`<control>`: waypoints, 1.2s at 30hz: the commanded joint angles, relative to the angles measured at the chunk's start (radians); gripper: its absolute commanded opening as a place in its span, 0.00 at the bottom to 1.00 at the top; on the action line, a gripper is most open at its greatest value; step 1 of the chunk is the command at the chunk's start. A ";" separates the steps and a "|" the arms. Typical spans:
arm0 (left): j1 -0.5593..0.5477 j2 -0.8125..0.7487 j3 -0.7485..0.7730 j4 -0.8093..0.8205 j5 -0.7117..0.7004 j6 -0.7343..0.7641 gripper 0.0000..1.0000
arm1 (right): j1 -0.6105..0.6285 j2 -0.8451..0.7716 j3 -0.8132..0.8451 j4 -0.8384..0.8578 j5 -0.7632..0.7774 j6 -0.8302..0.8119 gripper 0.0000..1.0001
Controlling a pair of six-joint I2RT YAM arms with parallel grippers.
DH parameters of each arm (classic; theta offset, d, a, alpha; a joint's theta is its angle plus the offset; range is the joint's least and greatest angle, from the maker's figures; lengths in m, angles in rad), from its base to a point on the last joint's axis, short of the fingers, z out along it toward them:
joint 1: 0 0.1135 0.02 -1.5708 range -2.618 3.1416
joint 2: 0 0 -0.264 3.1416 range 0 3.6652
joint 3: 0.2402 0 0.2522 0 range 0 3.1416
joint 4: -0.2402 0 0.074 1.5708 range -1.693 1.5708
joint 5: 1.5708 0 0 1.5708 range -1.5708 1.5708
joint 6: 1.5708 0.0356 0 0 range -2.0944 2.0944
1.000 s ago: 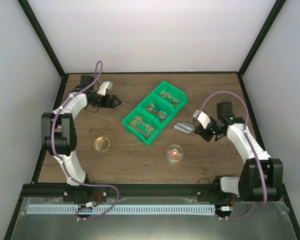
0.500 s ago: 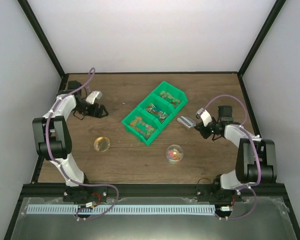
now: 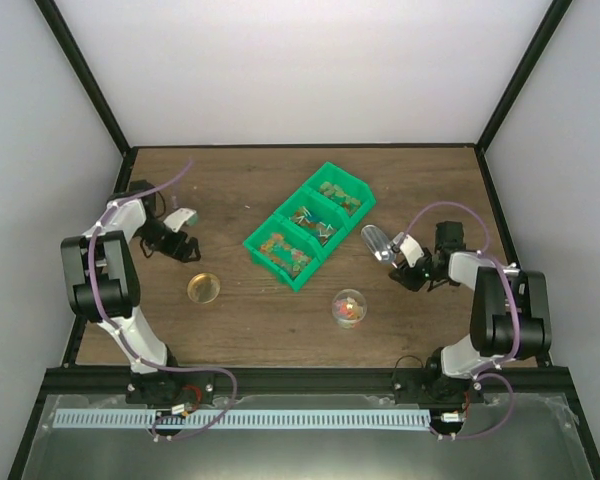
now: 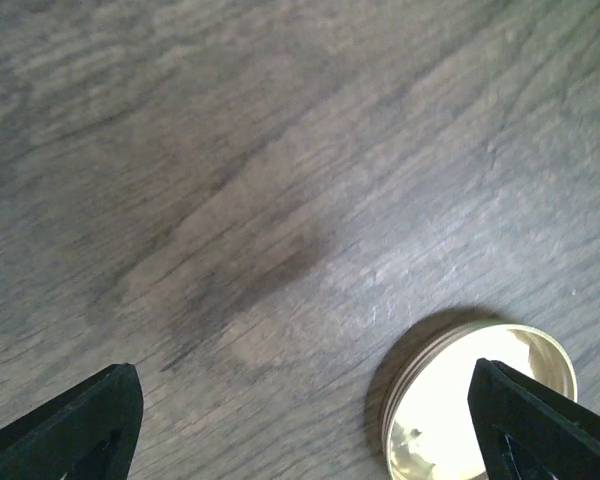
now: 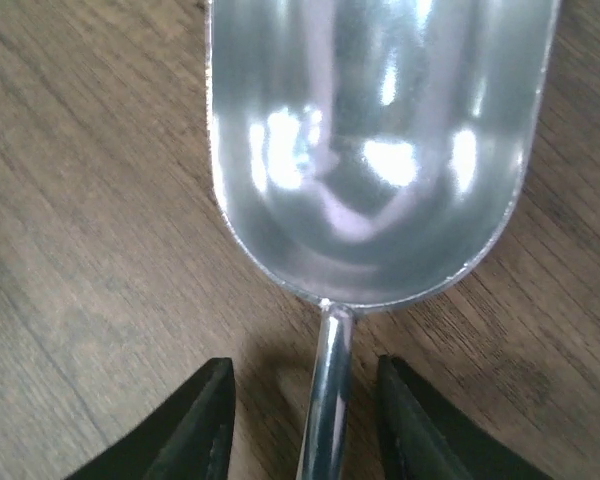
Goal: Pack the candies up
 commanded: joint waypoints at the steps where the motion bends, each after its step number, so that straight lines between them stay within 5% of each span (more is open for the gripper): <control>1: 0.005 -0.047 -0.031 -0.027 -0.032 0.085 0.94 | -0.010 -0.052 0.021 -0.072 -0.006 -0.034 0.47; 8: 0.006 -0.096 -0.120 0.014 -0.102 0.125 0.94 | -0.010 -0.153 0.144 -0.231 -0.037 -0.027 0.77; 13: 0.000 -0.107 -0.176 0.072 -0.115 0.119 0.83 | -0.010 -0.229 0.230 -0.268 -0.095 -0.024 0.99; 22: -0.079 -0.166 -0.274 0.134 -0.113 0.131 0.64 | -0.002 -0.316 0.314 -0.225 -0.214 0.009 1.00; 30: -0.137 -0.151 -0.336 0.209 -0.166 0.092 0.48 | 0.042 -0.398 0.287 -0.249 -0.350 -0.140 1.00; 36: -0.174 -0.166 -0.361 0.256 -0.195 0.033 0.27 | 0.136 -0.416 0.287 -0.249 -0.365 -0.148 0.94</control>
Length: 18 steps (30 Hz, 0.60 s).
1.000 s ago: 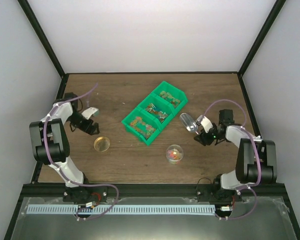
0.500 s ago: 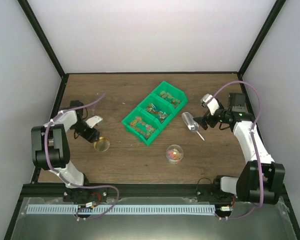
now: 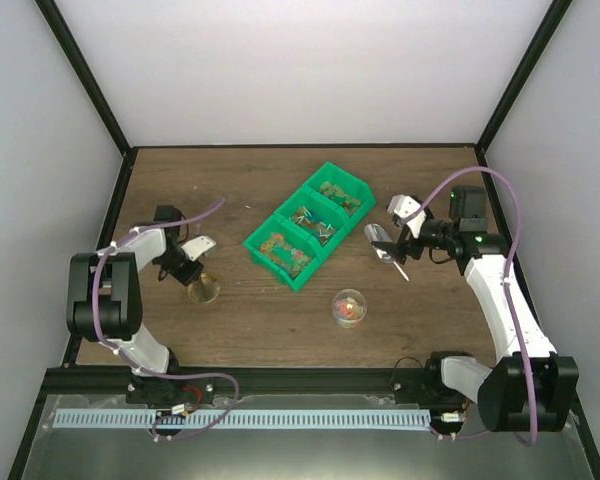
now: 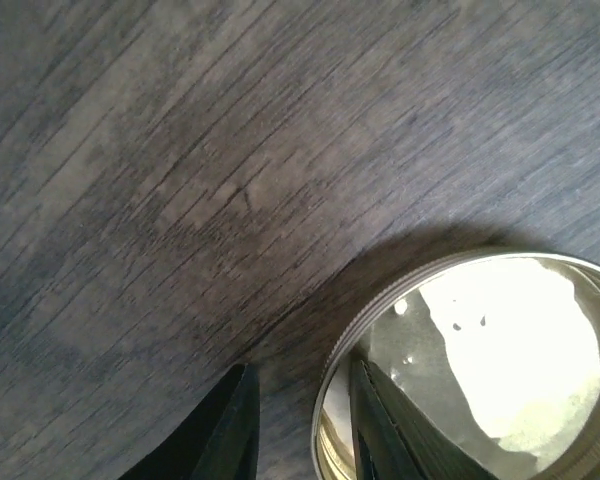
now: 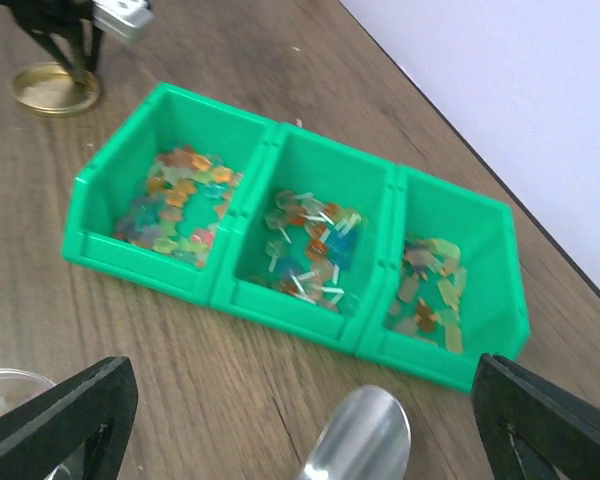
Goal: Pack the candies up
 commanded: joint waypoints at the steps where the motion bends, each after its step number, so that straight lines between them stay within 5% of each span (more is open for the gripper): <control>1: -0.034 -0.018 -0.038 0.052 -0.016 -0.045 0.23 | 0.085 -0.023 -0.004 0.002 -0.055 -0.022 0.93; 5: -0.062 -0.009 -0.008 -0.020 0.061 -0.067 0.05 | 0.187 -0.023 -0.008 0.025 -0.047 -0.024 0.90; 14: -0.098 0.082 0.292 -0.501 0.429 0.061 0.04 | 0.455 0.036 0.102 -0.076 -0.072 -0.203 0.76; 18: -0.153 0.135 0.370 -0.628 0.593 0.088 0.04 | 0.622 0.052 0.102 0.010 0.001 -0.185 0.76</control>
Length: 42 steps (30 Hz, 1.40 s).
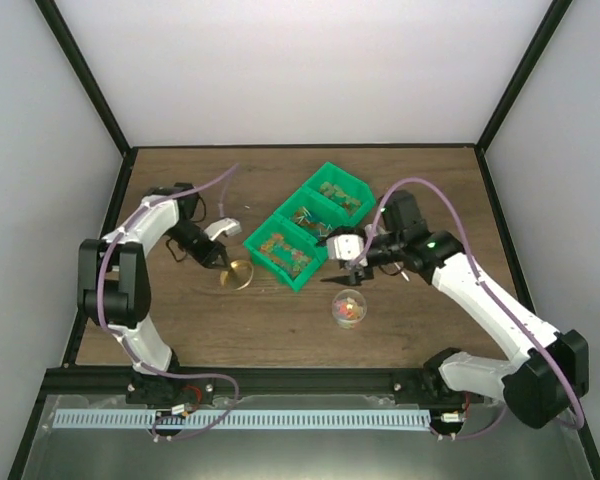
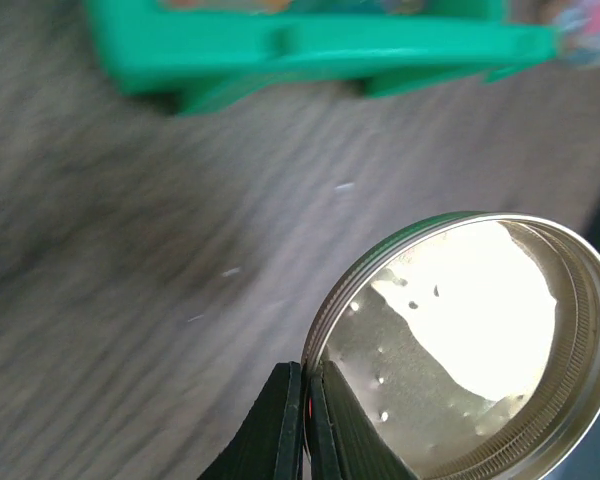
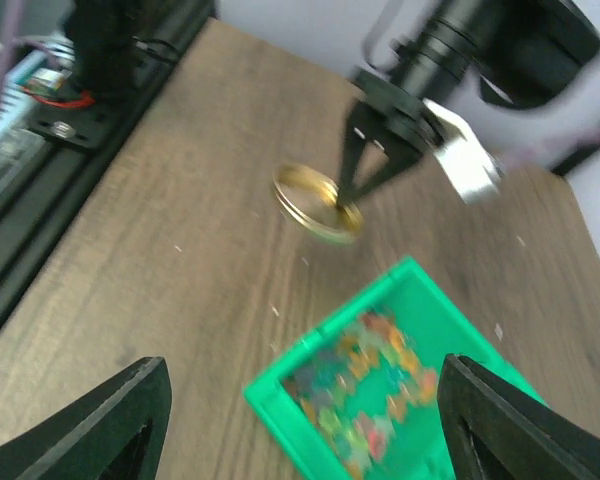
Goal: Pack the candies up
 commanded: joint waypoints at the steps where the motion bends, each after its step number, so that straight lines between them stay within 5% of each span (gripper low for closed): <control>1: -0.067 0.060 0.064 -0.233 0.268 0.075 0.04 | 0.163 0.017 0.033 0.071 0.056 -0.021 0.76; 14: -0.274 0.095 0.092 -0.242 0.424 0.053 0.04 | 0.472 0.132 0.027 0.187 0.312 -0.169 0.64; 26: -0.323 0.137 0.081 -0.241 0.462 0.070 0.04 | 0.516 0.151 0.018 0.134 0.394 -0.320 0.44; 42: -0.323 0.158 0.074 -0.243 0.476 0.084 0.04 | 0.516 0.132 -0.026 0.104 0.473 -0.332 0.43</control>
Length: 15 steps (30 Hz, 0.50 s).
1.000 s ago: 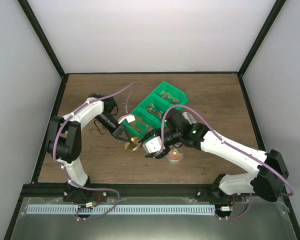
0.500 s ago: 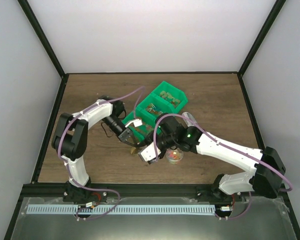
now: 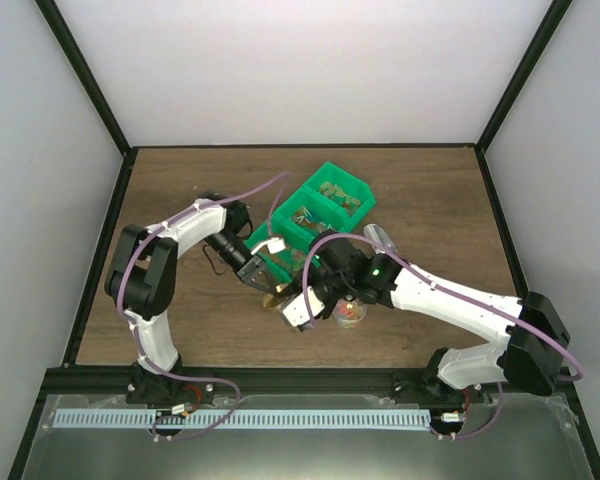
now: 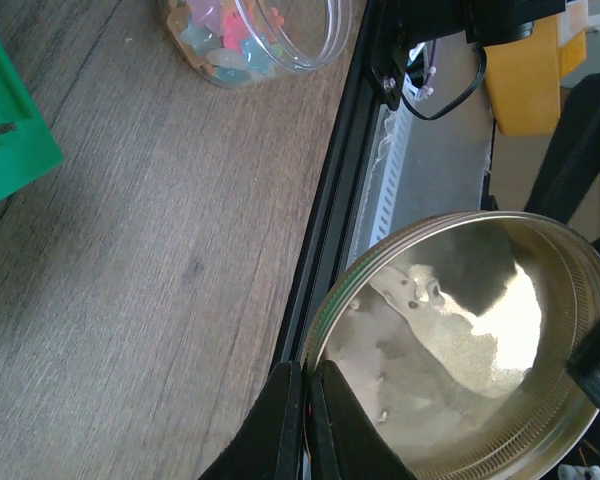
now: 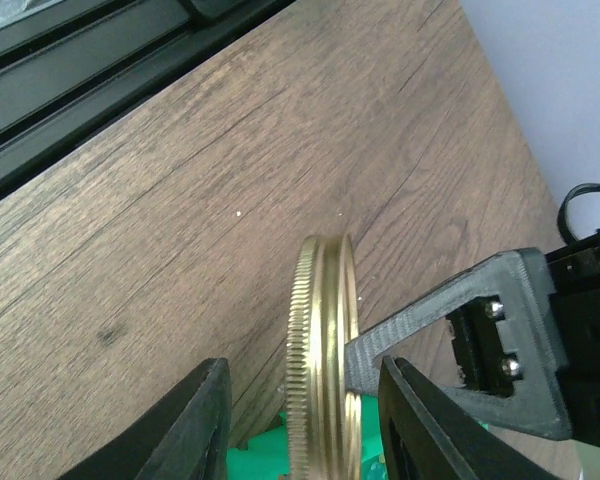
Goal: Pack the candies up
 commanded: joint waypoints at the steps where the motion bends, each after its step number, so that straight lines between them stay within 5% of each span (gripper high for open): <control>1: 0.000 0.021 -0.001 -0.007 0.043 0.040 0.04 | 0.005 -0.017 -0.032 0.036 0.047 0.003 0.41; 4: -0.001 0.028 0.004 -0.007 0.048 0.036 0.04 | 0.005 0.000 -0.023 0.087 0.073 0.055 0.27; 9: 0.000 0.032 0.015 -0.006 0.046 0.034 0.07 | 0.005 0.005 -0.008 0.095 0.078 0.093 0.19; 13: 0.009 0.016 0.043 -0.006 0.047 0.019 0.39 | 0.005 -0.001 -0.006 0.088 0.090 0.162 0.08; 15: 0.028 -0.004 0.059 -0.005 0.047 0.024 0.45 | 0.004 -0.003 -0.003 0.084 0.102 0.217 0.01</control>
